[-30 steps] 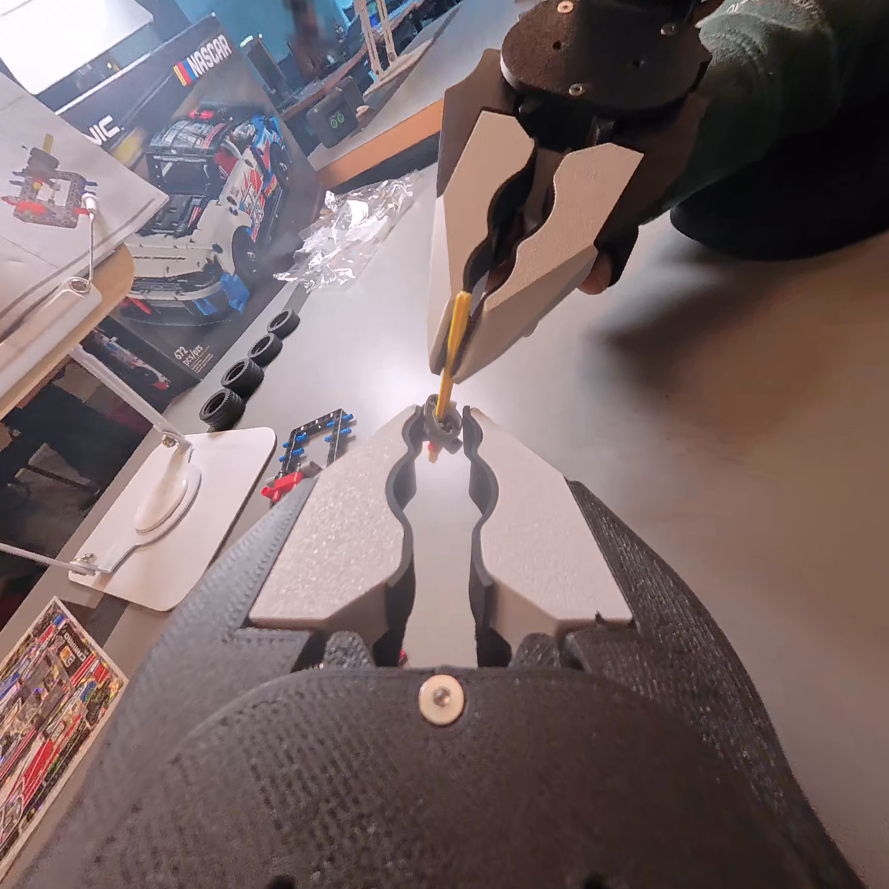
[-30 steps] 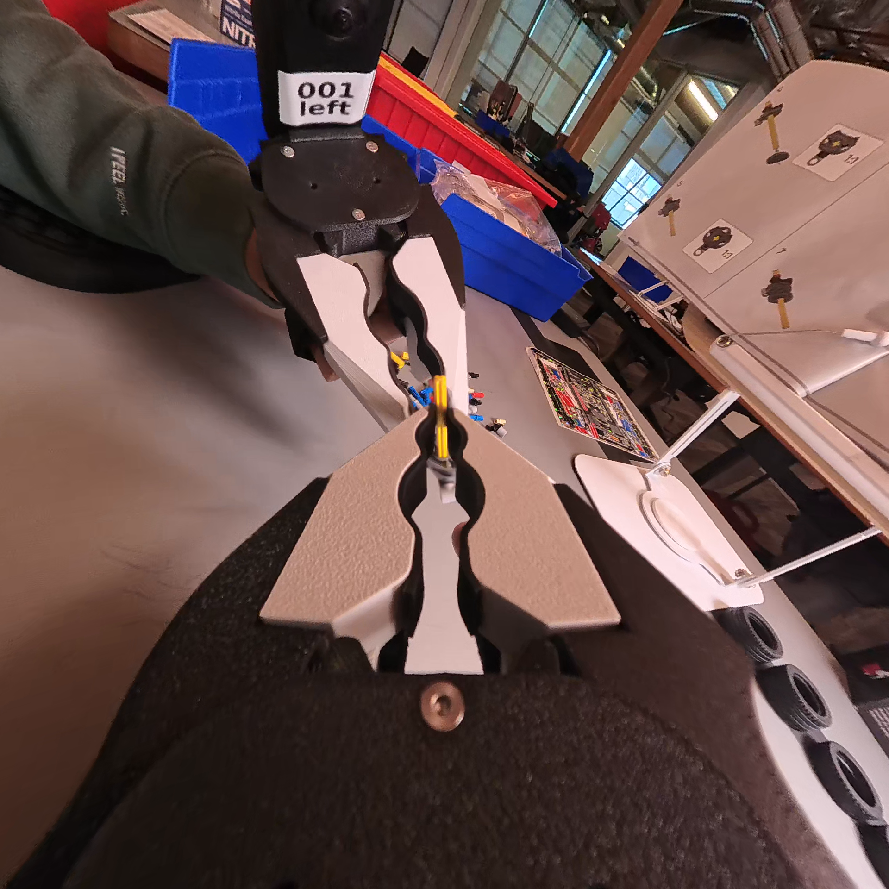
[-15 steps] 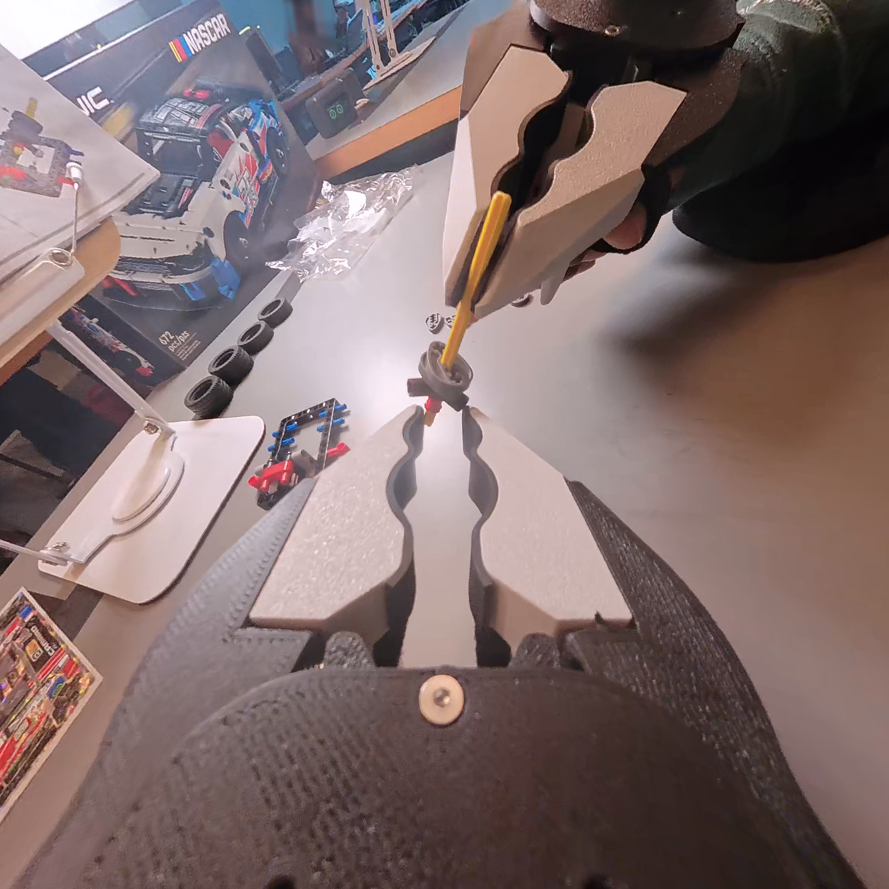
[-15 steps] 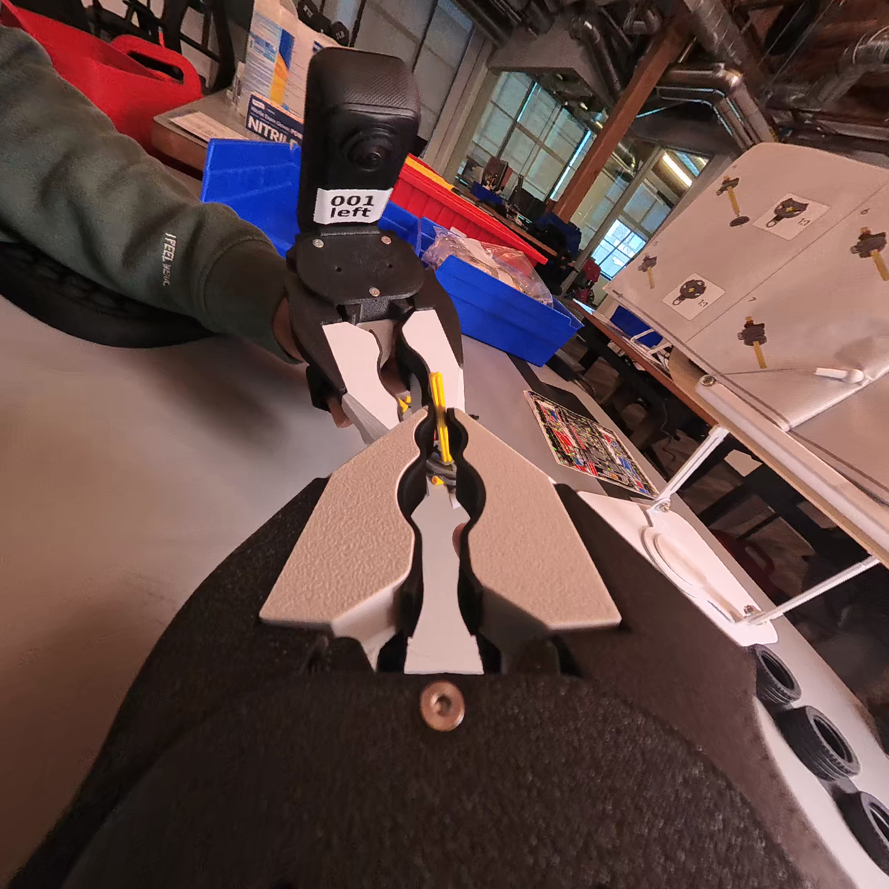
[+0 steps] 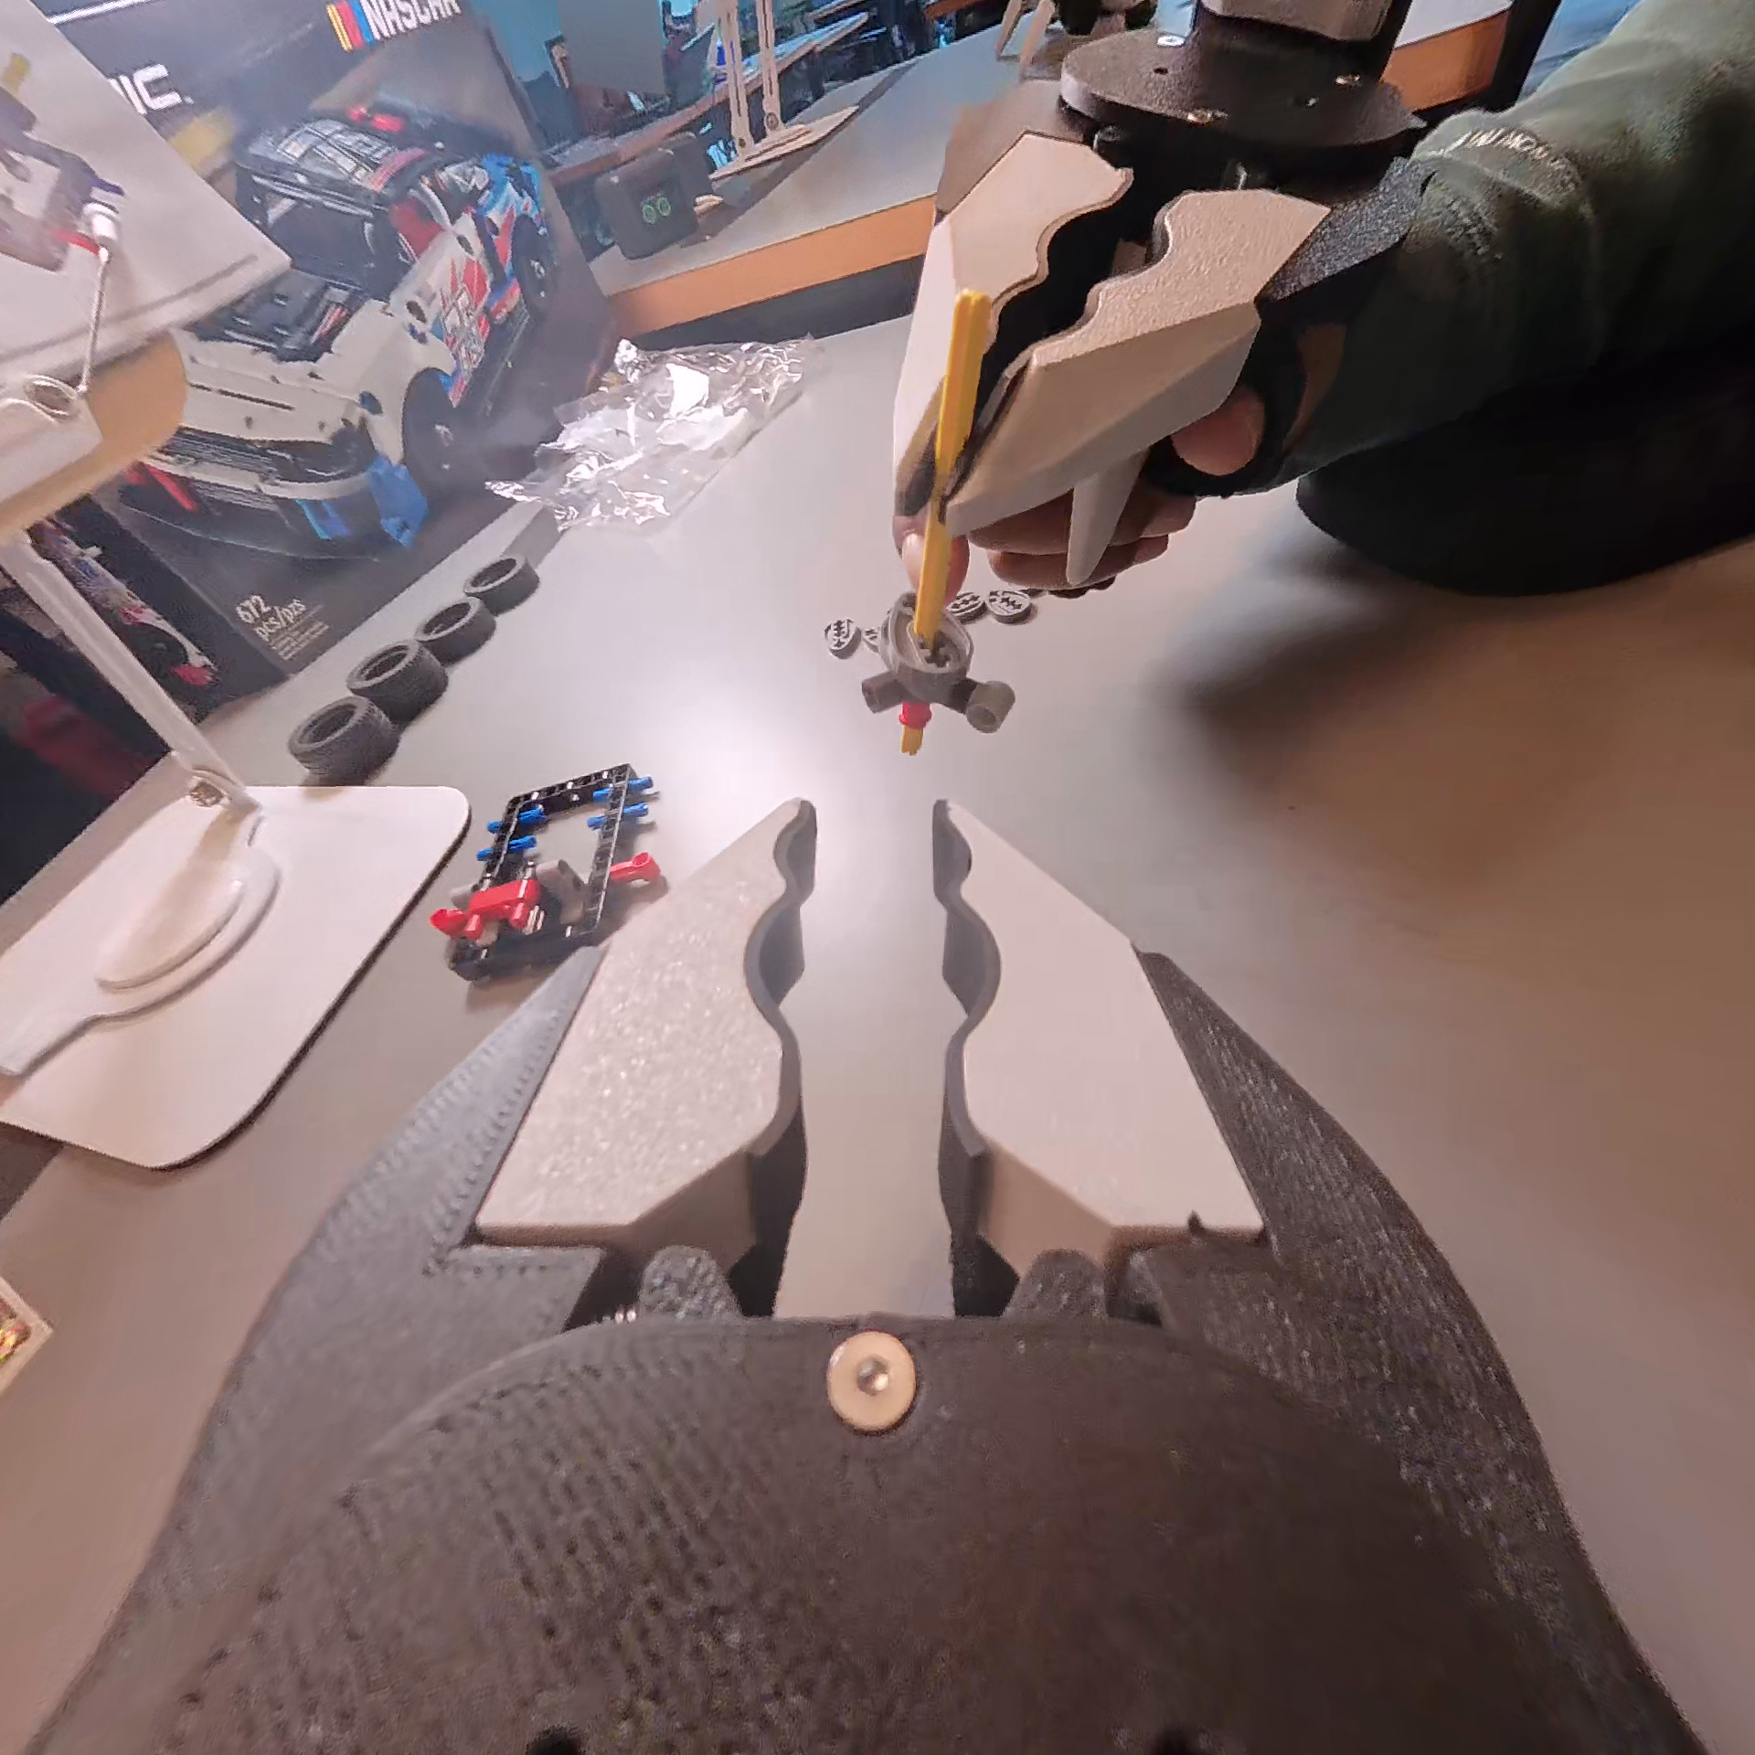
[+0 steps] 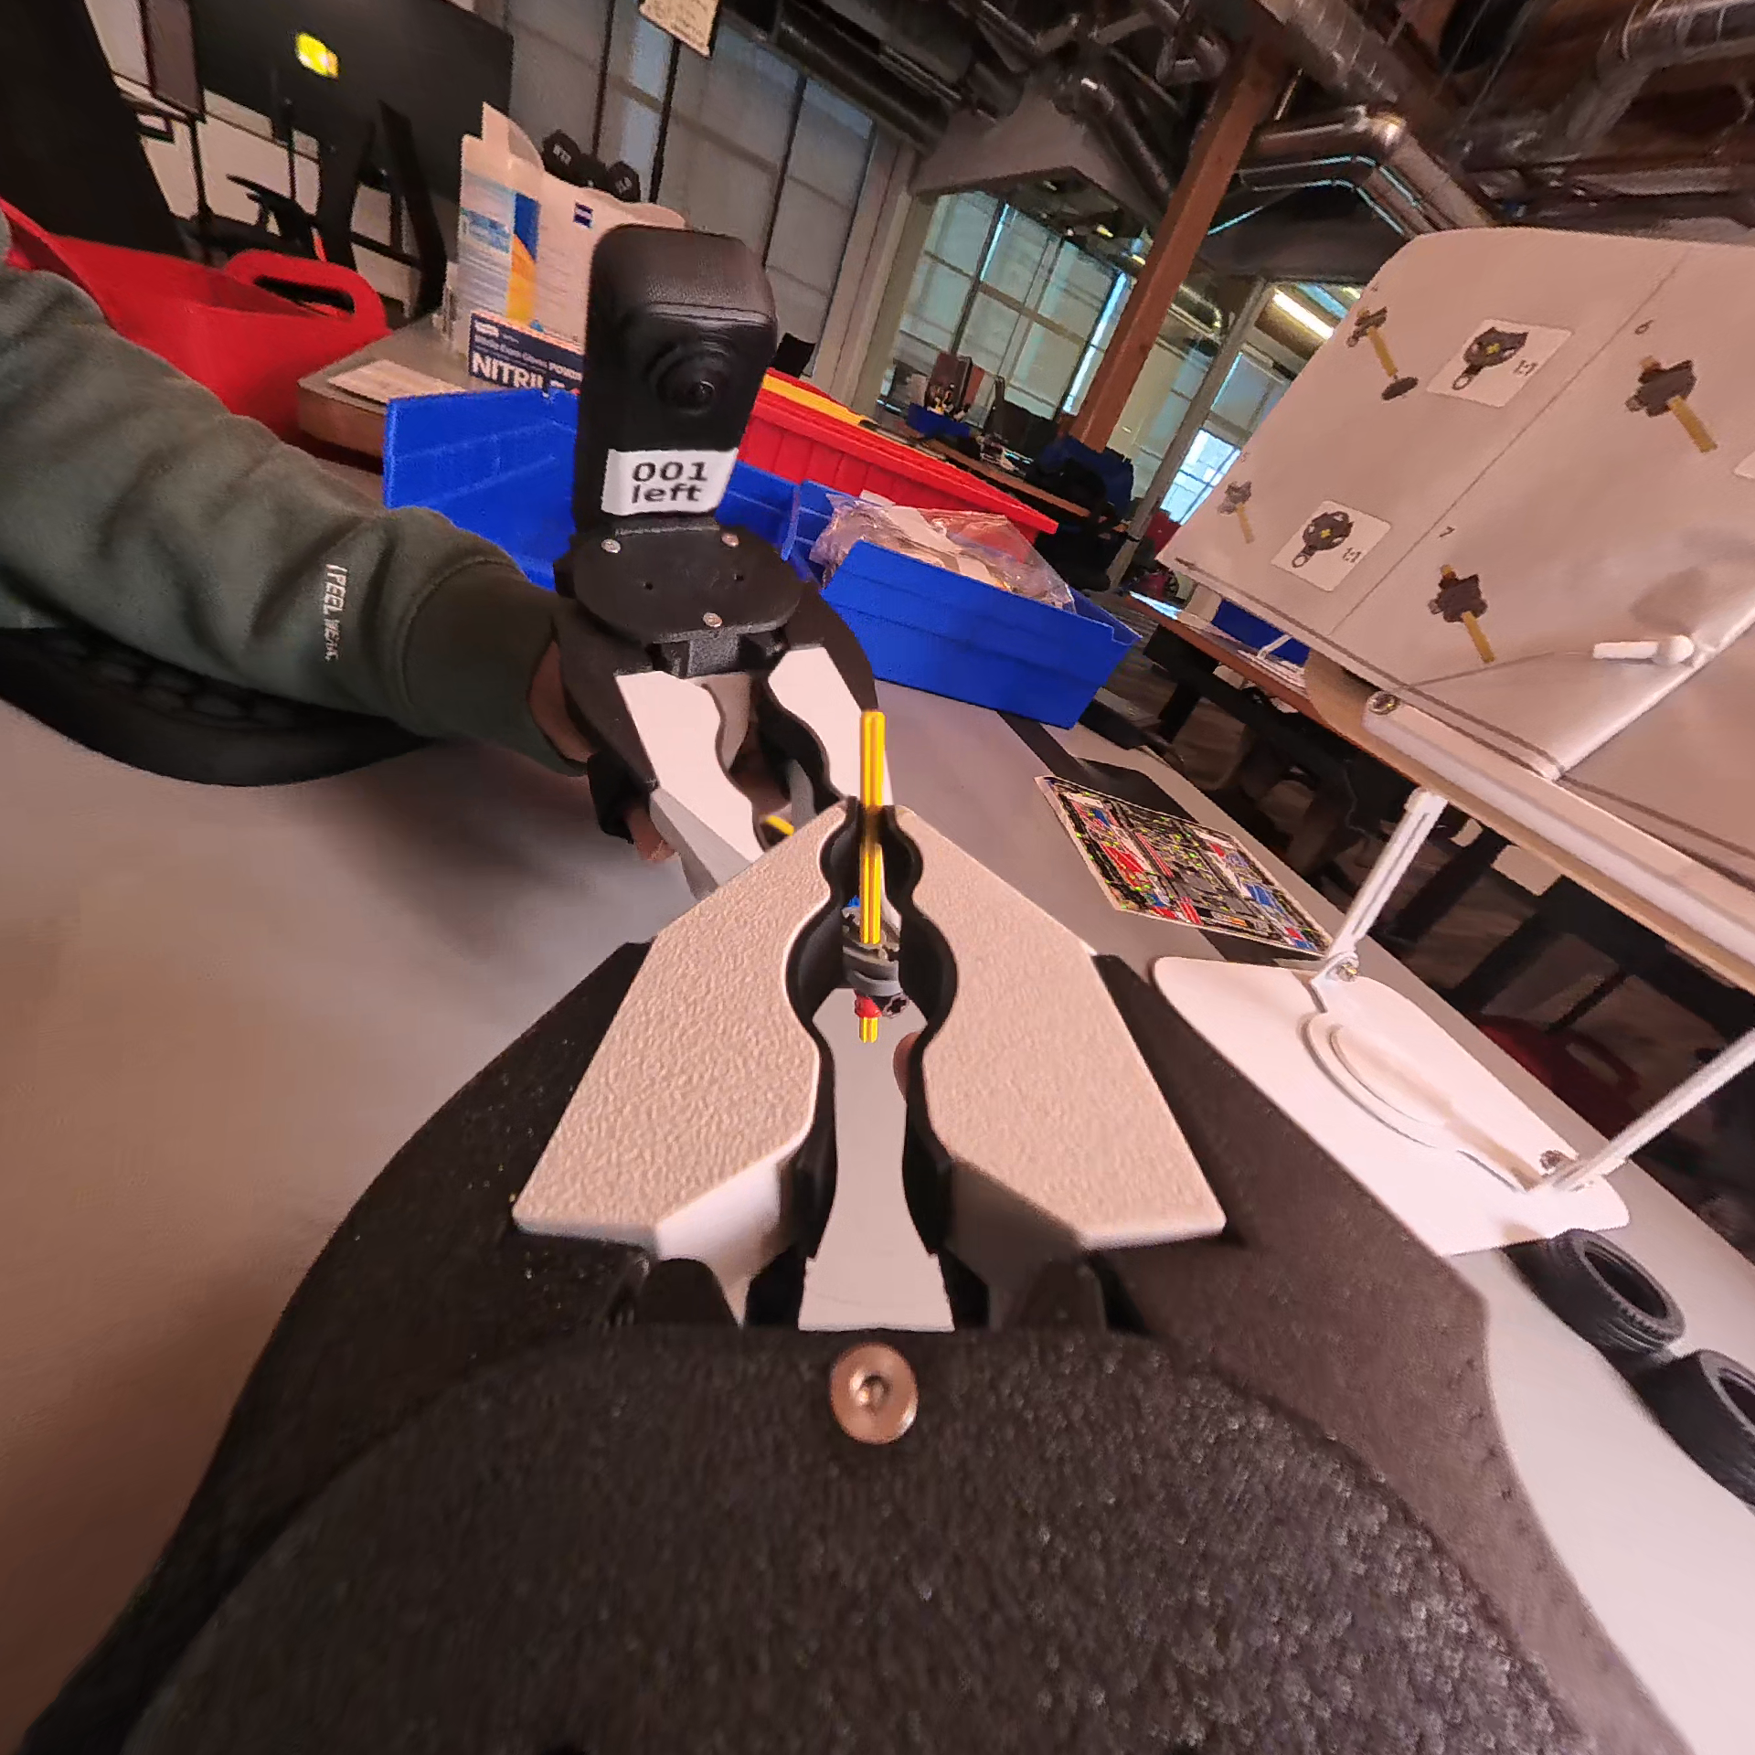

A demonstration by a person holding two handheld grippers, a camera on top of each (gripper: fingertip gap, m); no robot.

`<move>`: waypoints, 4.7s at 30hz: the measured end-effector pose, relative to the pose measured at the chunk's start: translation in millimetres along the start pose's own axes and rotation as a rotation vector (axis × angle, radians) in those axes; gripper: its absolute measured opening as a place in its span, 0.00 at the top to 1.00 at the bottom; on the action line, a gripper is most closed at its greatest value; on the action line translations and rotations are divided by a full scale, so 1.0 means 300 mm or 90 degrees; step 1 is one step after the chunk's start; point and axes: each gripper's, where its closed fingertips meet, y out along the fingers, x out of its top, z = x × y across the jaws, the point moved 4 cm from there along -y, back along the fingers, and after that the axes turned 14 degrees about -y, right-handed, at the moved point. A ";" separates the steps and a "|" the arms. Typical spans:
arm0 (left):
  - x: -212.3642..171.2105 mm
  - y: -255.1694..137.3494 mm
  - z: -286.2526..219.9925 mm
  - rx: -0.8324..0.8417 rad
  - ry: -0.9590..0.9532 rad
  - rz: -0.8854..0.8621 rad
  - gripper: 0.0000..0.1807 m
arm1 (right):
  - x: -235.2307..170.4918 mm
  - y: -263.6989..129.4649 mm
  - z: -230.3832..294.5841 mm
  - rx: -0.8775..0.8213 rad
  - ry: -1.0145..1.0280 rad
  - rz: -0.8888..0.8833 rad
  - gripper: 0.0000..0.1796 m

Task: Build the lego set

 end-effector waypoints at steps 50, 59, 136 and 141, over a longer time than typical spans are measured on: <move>-0.102 0.040 0.015 0.086 0.216 0.156 0.97 | -0.137 -0.046 0.040 0.136 -0.035 0.136 1.00; -0.088 0.025 0.029 0.086 0.197 0.127 0.97 | -0.102 -0.076 0.025 0.160 0.006 0.077 0.83; -0.091 0.028 0.023 0.012 -0.024 0.123 0.89 | -0.397 -0.473 -0.019 0.295 0.141 0.537 0.92; -0.056 0.029 0.006 -0.009 -0.070 0.092 0.88 | -0.320 -0.425 -0.027 0.283 0.113 0.458 0.94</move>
